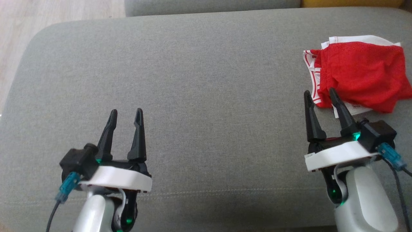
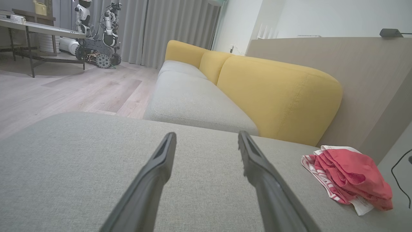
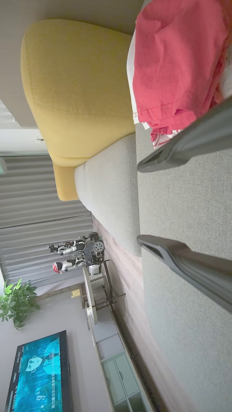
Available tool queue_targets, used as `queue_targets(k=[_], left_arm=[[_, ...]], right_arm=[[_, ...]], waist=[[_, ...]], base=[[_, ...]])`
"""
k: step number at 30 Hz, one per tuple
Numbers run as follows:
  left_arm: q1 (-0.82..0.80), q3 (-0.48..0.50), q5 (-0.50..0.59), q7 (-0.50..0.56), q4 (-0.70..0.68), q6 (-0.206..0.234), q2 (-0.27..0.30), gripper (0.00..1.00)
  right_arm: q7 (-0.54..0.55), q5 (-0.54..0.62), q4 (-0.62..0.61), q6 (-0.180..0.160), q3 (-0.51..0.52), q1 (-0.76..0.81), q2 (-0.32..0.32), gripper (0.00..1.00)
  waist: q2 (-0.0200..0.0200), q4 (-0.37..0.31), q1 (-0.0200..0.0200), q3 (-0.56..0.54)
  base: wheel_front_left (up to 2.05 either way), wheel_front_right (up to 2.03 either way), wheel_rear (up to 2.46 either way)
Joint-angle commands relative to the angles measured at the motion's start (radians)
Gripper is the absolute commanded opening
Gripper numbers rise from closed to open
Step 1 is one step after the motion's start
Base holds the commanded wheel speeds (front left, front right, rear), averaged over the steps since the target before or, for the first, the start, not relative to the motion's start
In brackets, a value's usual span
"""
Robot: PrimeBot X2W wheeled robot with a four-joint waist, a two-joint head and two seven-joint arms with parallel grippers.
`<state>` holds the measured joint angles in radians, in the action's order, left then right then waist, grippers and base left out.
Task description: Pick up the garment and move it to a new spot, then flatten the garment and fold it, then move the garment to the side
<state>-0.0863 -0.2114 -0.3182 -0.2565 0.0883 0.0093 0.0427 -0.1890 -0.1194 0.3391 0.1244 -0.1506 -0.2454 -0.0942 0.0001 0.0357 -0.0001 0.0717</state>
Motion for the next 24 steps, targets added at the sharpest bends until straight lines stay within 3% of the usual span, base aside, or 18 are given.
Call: queue_targets(k=[1,20,24], left_arm=[[-0.027,0.031,-0.001,-0.005,-0.033,0.005,0.008,1.0],[-0.039,0.059,0.008,-0.005,-0.038,0.011,0.008,1.0],[-0.024,0.077,0.032,-0.005,-0.006,0.033,0.008,1.0]], right_arm=[[-0.012,0.008,-0.036,0.006,-0.015,-0.016,0.016,1.0],[-0.022,0.045,-0.038,0.006,0.0,-0.016,0.031,1.0],[-0.025,0.048,-0.034,0.006,-0.001,-0.013,0.035,1.0]], waist=[[-0.0001,-0.002,0.0001,0.005],[-0.0001,-0.002,0.0001,0.026],[-0.0001,-0.003,0.0001,0.02]], base=[[0.0,0.0,0.0],[0.0,0.0,0.0],[0.0,0.0,0.0]])
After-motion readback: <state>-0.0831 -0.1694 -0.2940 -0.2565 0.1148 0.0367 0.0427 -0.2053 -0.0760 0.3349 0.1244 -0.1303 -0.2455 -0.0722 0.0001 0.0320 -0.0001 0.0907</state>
